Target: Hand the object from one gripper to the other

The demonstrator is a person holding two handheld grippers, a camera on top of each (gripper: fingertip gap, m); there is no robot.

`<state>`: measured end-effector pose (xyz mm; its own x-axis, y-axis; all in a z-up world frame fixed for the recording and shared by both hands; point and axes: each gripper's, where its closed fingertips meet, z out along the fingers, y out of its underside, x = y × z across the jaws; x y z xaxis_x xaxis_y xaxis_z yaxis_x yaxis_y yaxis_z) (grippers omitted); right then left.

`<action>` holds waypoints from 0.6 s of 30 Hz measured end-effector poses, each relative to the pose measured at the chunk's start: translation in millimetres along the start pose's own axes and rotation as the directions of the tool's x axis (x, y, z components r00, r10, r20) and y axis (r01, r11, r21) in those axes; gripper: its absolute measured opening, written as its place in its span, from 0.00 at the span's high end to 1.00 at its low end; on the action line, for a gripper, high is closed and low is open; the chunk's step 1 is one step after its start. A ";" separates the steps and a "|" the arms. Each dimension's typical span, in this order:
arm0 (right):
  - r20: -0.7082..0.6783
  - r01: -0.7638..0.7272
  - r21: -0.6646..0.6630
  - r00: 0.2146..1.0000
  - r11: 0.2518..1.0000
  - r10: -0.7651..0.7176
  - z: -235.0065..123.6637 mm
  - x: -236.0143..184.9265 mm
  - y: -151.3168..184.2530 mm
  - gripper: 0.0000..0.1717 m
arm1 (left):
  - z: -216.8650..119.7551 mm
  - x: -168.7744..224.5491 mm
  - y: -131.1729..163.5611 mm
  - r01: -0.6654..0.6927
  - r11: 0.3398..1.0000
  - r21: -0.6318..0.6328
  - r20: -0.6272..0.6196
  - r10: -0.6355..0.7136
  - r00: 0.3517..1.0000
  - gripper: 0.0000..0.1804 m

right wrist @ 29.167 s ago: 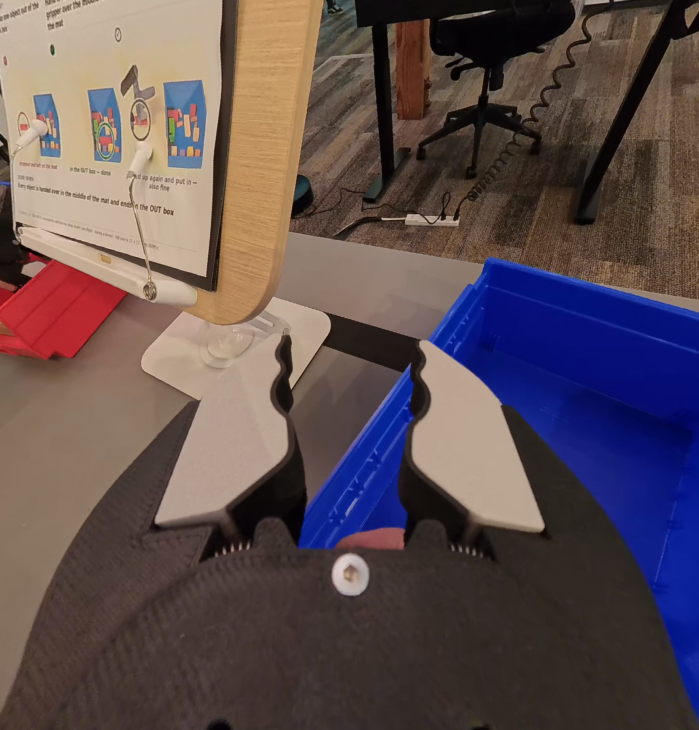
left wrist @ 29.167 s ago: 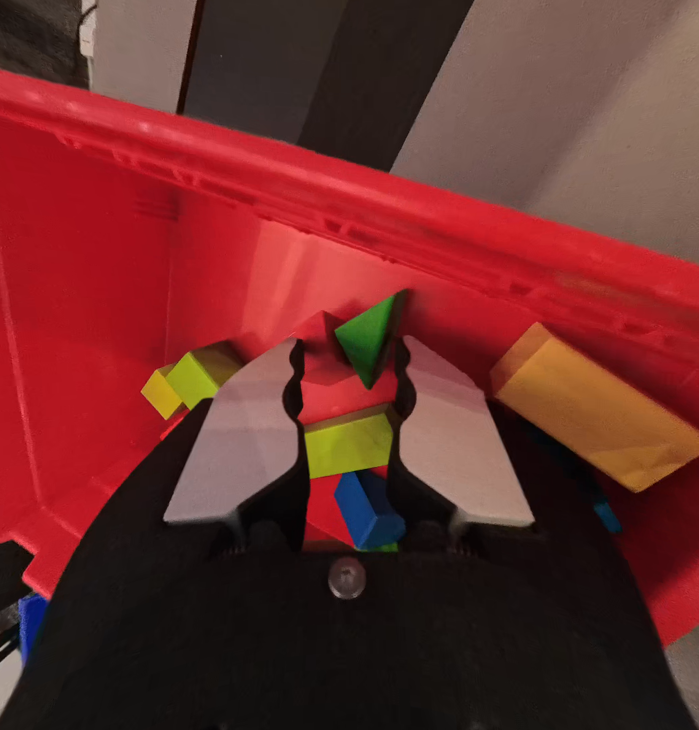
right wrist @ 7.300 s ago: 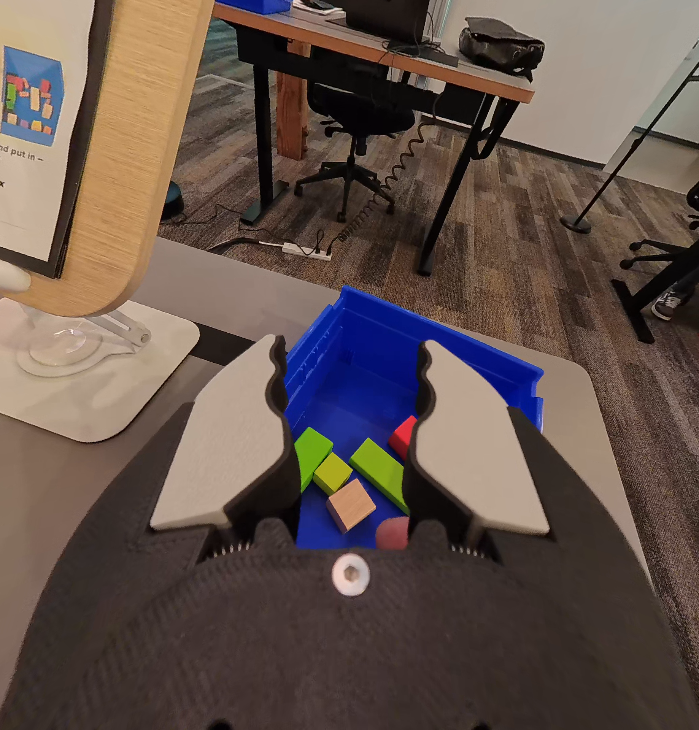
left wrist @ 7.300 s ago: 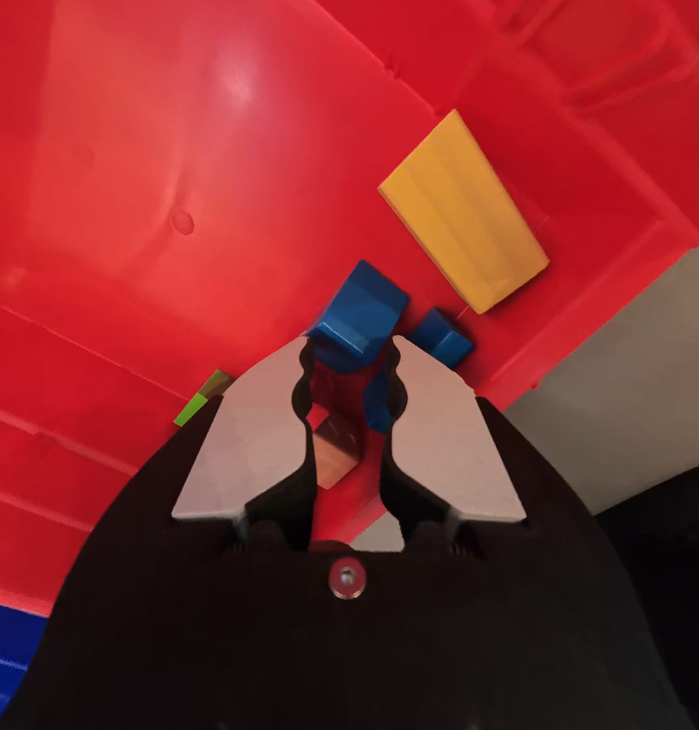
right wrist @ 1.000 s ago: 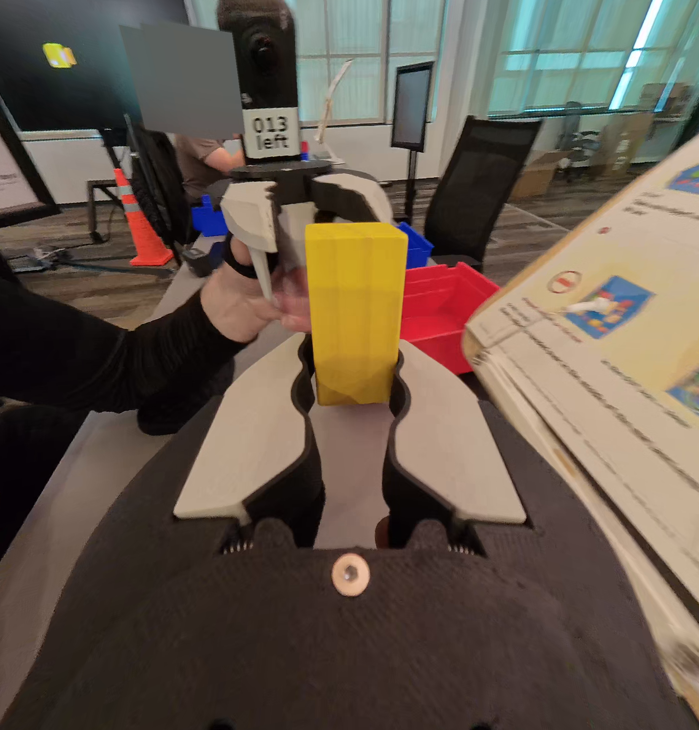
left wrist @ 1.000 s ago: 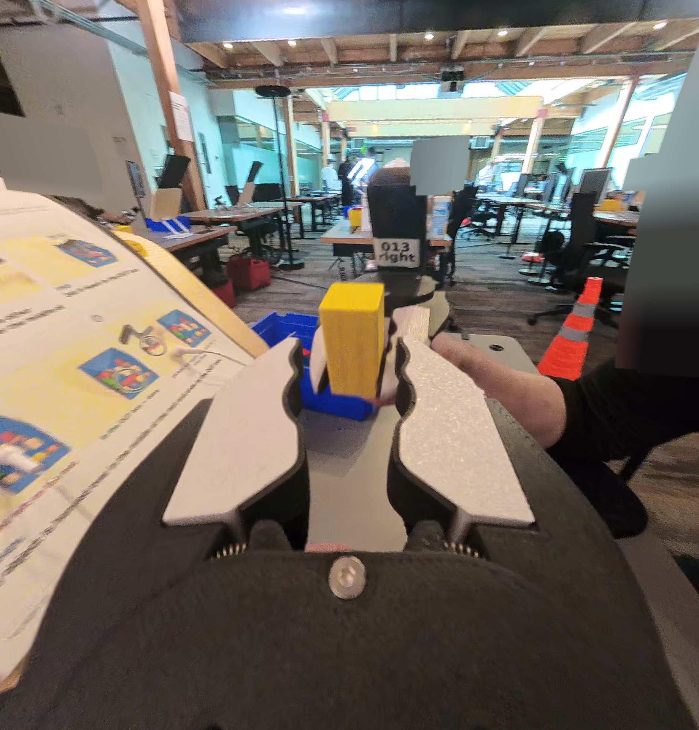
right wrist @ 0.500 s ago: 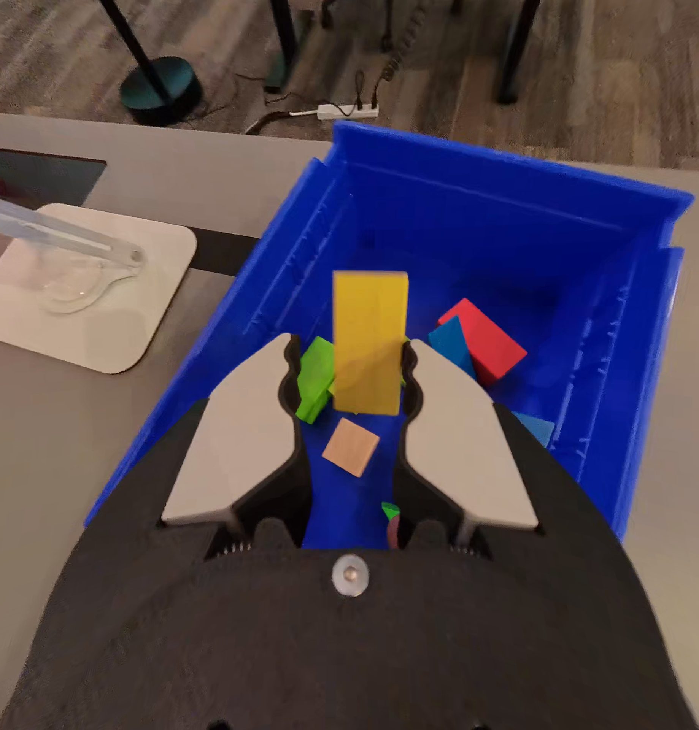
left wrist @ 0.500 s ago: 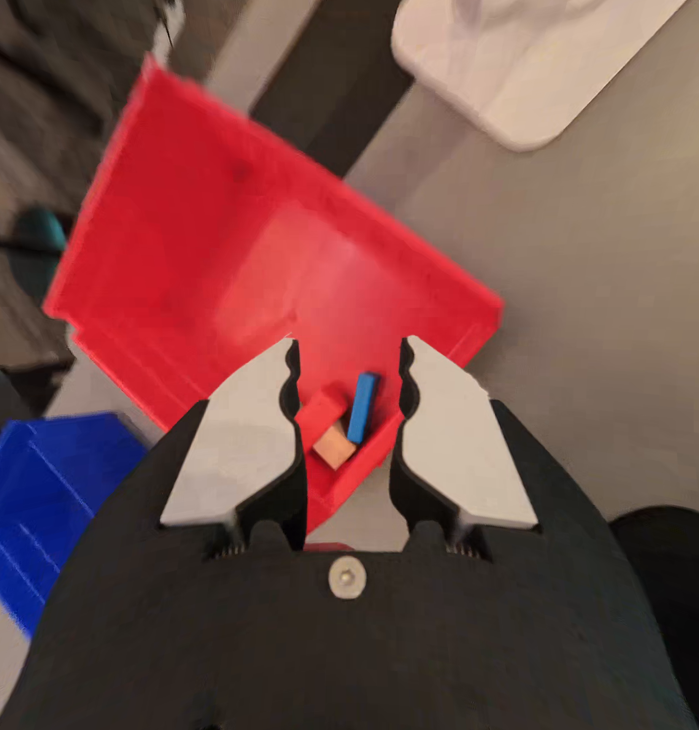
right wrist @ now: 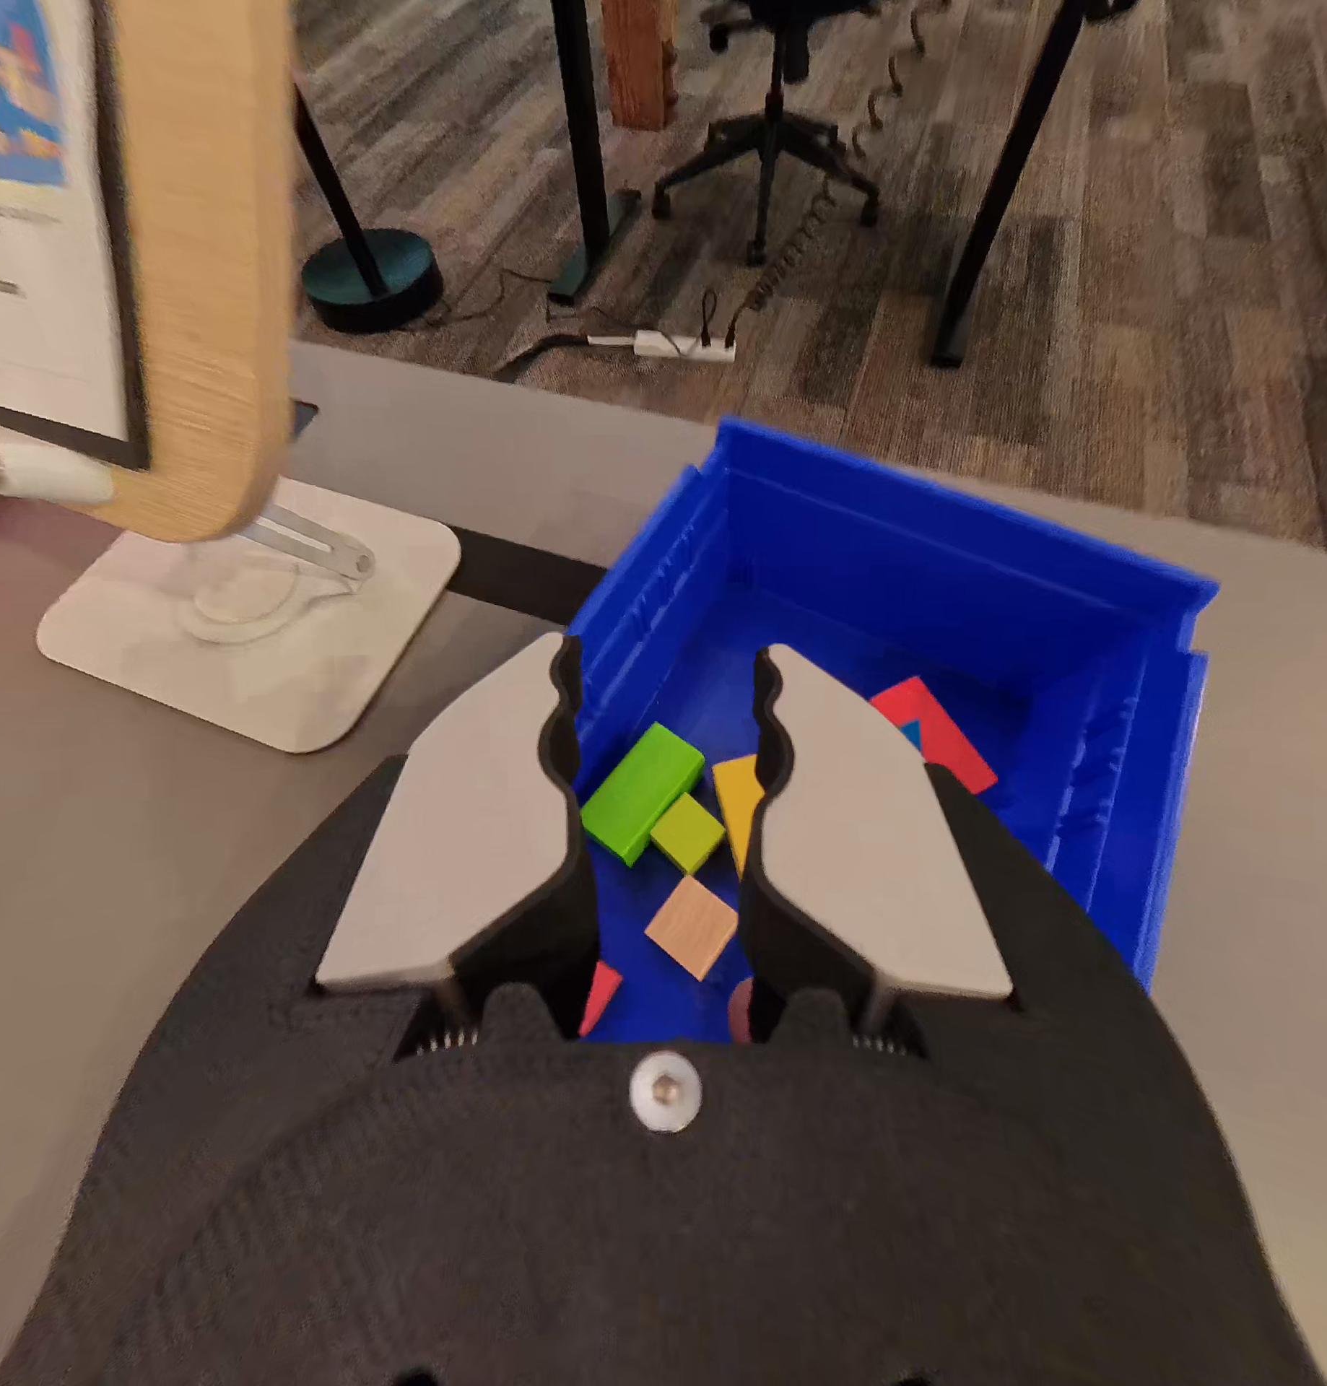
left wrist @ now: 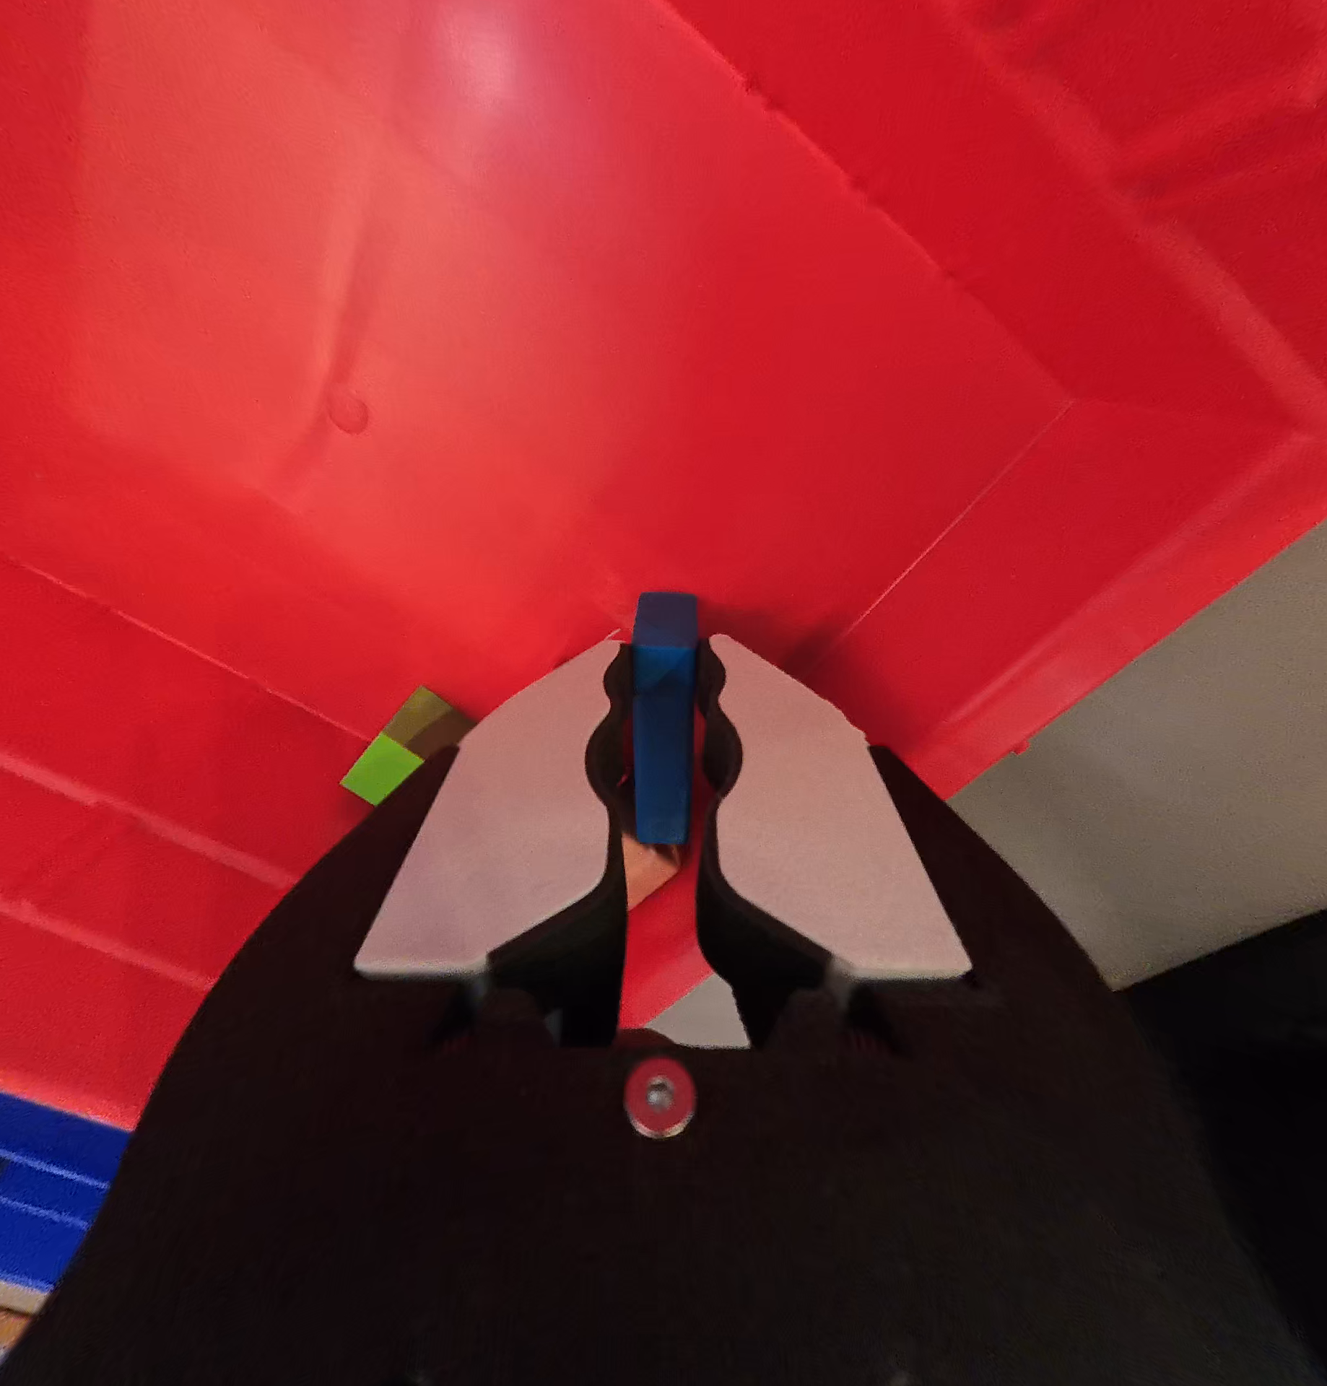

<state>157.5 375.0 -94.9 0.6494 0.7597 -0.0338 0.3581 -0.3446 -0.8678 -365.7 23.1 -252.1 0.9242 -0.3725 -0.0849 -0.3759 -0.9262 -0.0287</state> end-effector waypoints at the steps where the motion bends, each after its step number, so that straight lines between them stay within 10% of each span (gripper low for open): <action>1: 0.024 0.026 0.035 0.999 0.999 -0.027 -5.7 -10.6 -10.9 0.76 | -5.2 -1.1 -3.1 -0.007 1.000 0.028 0.013 0.006 1.000 0.91; 5: 0.218 0.179 0.244 0.948 0.953 -0.234 -31.8 -97.5 -64.0 0.74 | -73.3 10.0 -50.6 -0.060 0.910 0.410 0.039 0.048 0.998 0.91; 10: 0.507 0.239 0.386 0.752 0.891 -0.421 -38.8 -244.9 -83.7 0.71 | -210.4 62.2 -114.0 -0.091 0.465 0.881 0.027 0.142 0.989 0.91; 13: 0.609 0.235 0.401 0.653 0.885 -0.450 -22.8 -310.1 -71.4 0.69 | -253.3 106.9 -139.7 -0.086 0.268 0.960 0.017 0.248 0.969 0.91; 18: 0.711 0.167 0.382 0.575 0.909 -0.404 -7.1 -363.1 -54.7 0.71 | -274.1 178.2 -175.5 -0.021 0.133 0.991 -0.039 0.427 0.904 0.91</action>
<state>-93.2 114.1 -31.6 -0.2485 0.9684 -0.0211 0.1772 0.0240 -0.9839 -116.5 103.3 10.8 0.6772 -0.7341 -0.0506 -0.1364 -0.0577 -0.9890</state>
